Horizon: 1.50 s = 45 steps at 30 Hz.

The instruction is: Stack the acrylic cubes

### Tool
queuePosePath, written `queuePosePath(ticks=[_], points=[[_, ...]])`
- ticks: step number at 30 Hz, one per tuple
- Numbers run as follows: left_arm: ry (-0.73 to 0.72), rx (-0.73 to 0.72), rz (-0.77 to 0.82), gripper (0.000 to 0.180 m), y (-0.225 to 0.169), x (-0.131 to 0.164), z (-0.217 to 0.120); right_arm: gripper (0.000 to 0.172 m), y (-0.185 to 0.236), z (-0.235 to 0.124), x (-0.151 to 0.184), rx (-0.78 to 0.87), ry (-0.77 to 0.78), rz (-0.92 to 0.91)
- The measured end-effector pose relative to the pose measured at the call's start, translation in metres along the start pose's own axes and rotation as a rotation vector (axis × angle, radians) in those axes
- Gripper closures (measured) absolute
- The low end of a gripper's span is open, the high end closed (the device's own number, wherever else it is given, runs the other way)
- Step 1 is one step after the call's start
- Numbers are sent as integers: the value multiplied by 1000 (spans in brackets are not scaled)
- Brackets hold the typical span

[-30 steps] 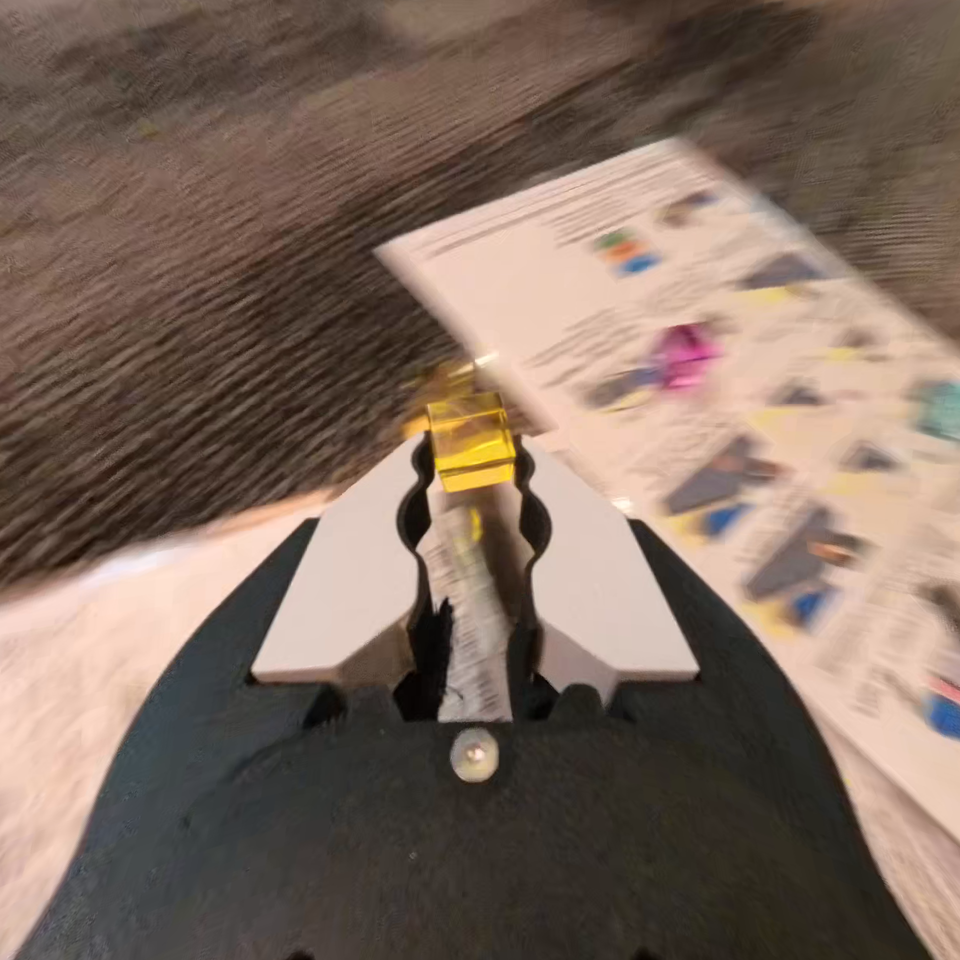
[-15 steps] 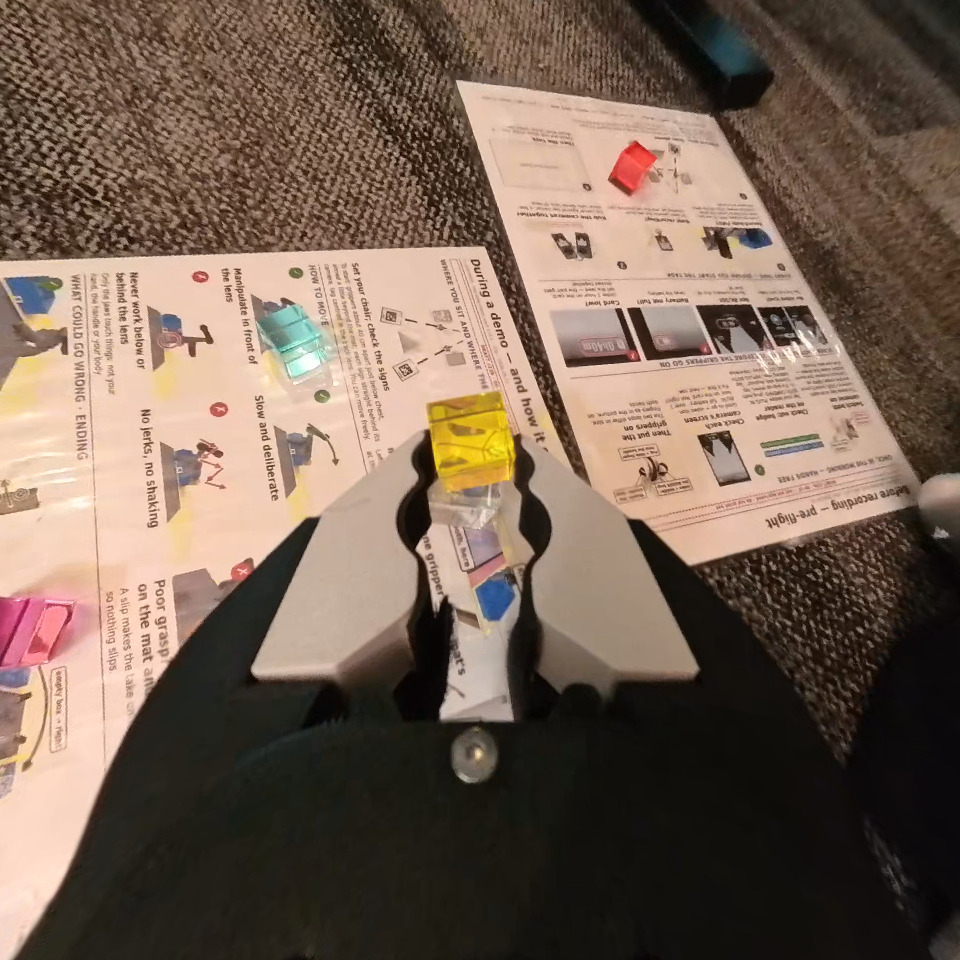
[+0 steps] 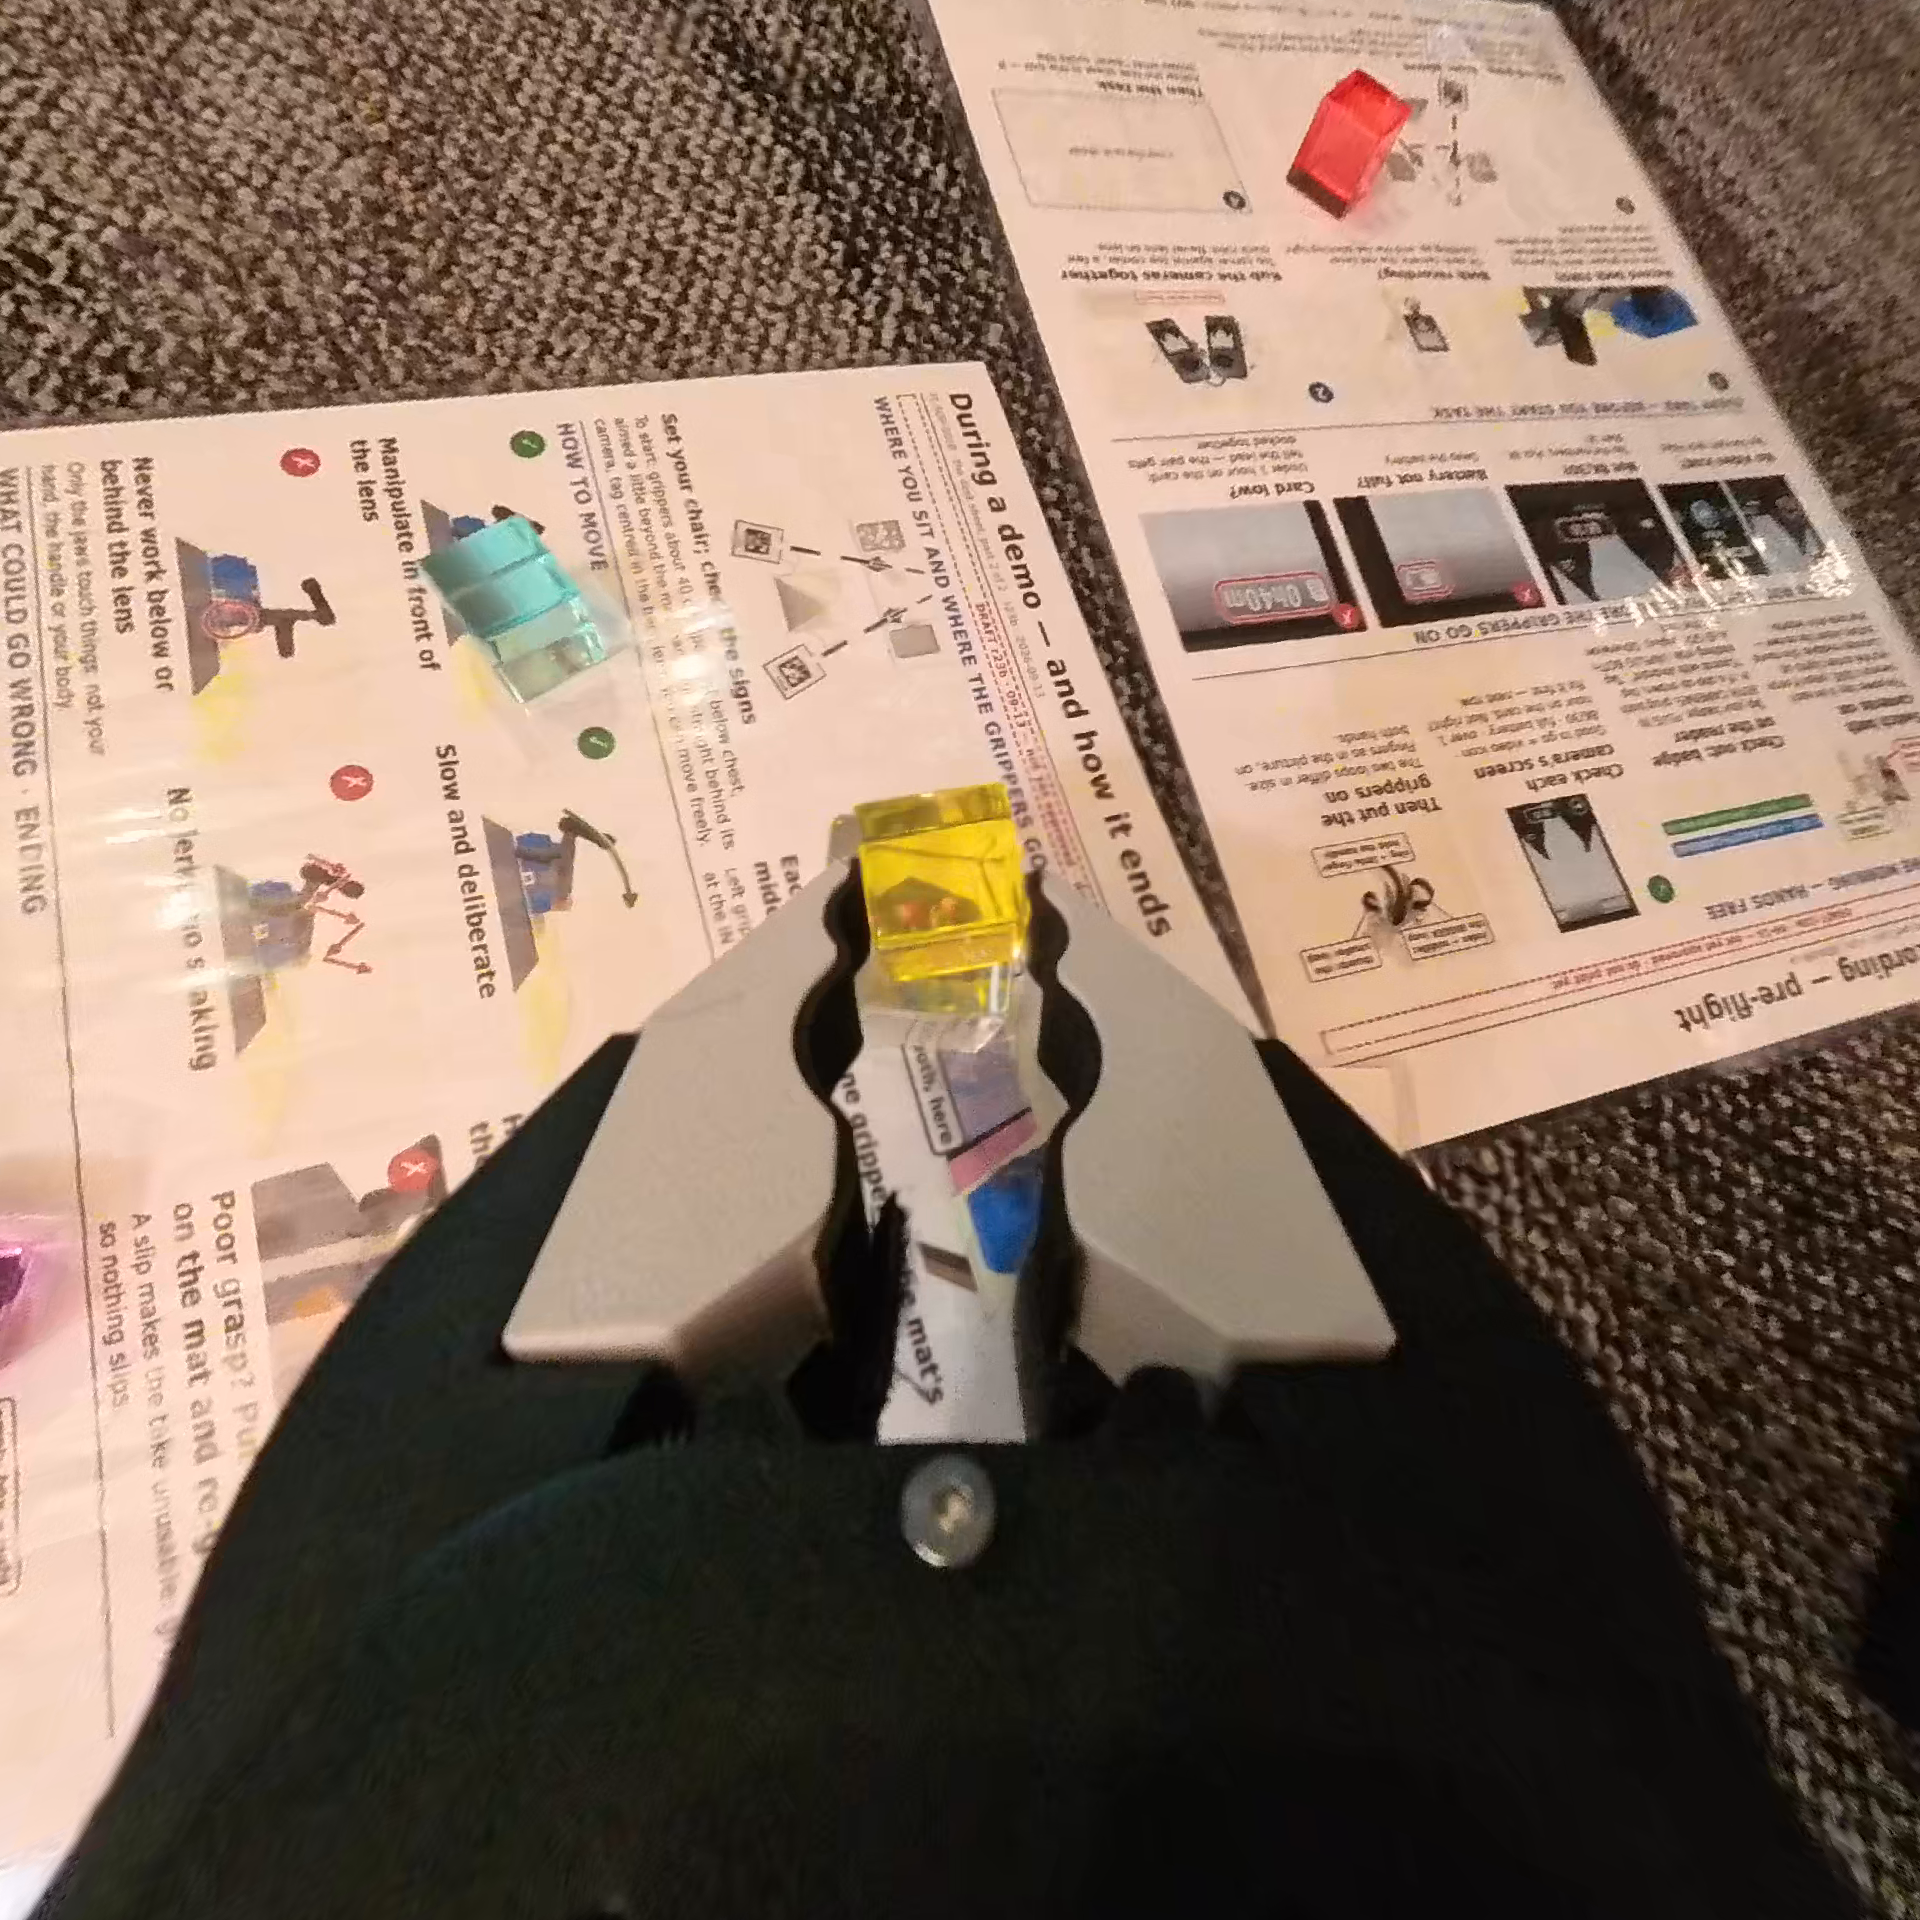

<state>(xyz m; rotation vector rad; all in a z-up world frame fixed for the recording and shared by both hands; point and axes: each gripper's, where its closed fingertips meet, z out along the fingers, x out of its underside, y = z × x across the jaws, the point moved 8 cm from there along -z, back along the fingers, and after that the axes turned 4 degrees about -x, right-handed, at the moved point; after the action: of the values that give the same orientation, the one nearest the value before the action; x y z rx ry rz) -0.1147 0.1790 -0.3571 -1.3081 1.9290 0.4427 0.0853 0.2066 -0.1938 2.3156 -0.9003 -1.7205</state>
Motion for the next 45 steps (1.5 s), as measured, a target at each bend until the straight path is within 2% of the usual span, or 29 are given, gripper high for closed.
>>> queuePosePath(ticks=[4,5,8,9,11,13,14,15,17,18,20,22,25,29,31,34,36,38,41,42,45], points=[[-26,20,-10,151,2,3,-2,169,0,1,1,-2,5,1],[-37,33,-25,144,1,3,-2,169,0,1,1,-3,7,2],[-55,26,-65,96,6,5,-8,169,0,0,1,-1,9,3],[-83,6,-81,88,12,6,-15,169,0,0,1,0,9,4],[-203,-31,-176,81,31,8,-37,169,0,0,1,-2,6,9],[-389,-87,-361,79,60,17,-68,169,0,0,1,-4,6,10],[-485,-172,-482,81,79,27,-86,169,0,1,1,-4,8,9],[-528,-327,-618,89,99,44,-103,169,0,1,1,-5,12,8],[-451,-700,-862,107,128,91,-133,168,0,2,2,-8,20,8],[-420,-814,-910,112,135,108,-143,168,1,3,3,-9,22,9],[-348,-823,-912,114,141,122,-141,168,1,4,3,-11,26,8],[-206,-808,-869,112,143,125,-126,168,1,4,4,-10,30,7],[28,-967,-731,116,143,128,-114,168,-1,4,5,-8,35,12],[67,-1001,-702,133,143,122,-110,168,-1,6,6,-9,42,14],[51,-1006,-715,155,143,124,-113,168,-1,6,6,-8,47,11],[-36,-899,-698,155,139,115,-110,168,-2,7,8,-6,52,16],[-181,-730,-605,154,129,83,-103,168,-3,7,7,-6,49,19],[-254,-500,-431,155,109,41,-91,169,-4,6,6,-6,45,20],[-191,-103,-156,155,61,-12,-68,169,-4,6,6,-6,42,22],[-149,-11,-81,155,45,-23,-63,168,-4,5,6,-6,43,23],[-46,97,29,155,16,-39,-49,168,-4,6,6,-5,45,24]])
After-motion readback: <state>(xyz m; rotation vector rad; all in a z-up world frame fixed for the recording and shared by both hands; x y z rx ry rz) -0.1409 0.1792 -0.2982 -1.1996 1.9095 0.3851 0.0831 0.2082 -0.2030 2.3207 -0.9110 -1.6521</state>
